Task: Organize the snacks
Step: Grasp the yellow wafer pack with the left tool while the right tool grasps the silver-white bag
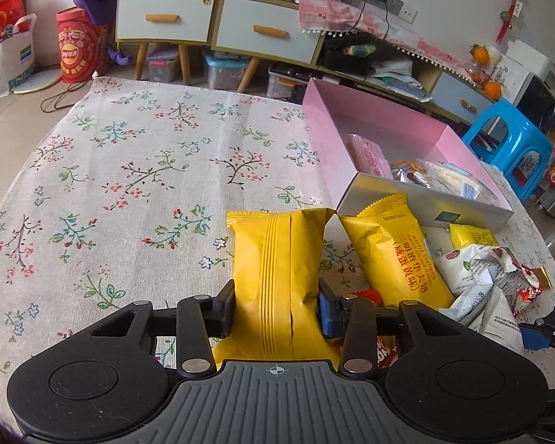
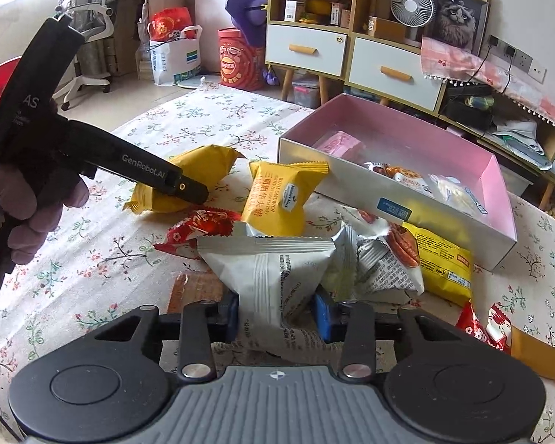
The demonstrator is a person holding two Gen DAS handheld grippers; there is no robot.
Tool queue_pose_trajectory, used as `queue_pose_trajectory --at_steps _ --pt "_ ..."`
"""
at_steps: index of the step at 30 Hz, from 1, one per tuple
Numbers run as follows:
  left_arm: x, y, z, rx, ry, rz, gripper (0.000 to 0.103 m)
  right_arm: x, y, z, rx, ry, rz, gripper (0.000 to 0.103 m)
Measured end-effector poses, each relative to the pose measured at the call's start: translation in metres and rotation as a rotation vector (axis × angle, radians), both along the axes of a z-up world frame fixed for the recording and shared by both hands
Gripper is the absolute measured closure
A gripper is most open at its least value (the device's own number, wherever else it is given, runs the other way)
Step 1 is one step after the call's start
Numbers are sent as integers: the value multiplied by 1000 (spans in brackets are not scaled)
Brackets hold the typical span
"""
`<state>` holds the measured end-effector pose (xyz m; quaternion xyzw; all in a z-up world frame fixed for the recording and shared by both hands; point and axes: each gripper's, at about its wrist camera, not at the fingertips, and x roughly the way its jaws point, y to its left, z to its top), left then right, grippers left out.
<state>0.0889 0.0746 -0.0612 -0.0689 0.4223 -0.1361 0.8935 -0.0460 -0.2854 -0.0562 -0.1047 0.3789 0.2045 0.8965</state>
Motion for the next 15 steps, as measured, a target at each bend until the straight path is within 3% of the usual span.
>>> queue_pose_trajectory --at_steps 15 --pt "-3 1 13 -27 -11 7 65 -4 0 16 40 -16 6 77"
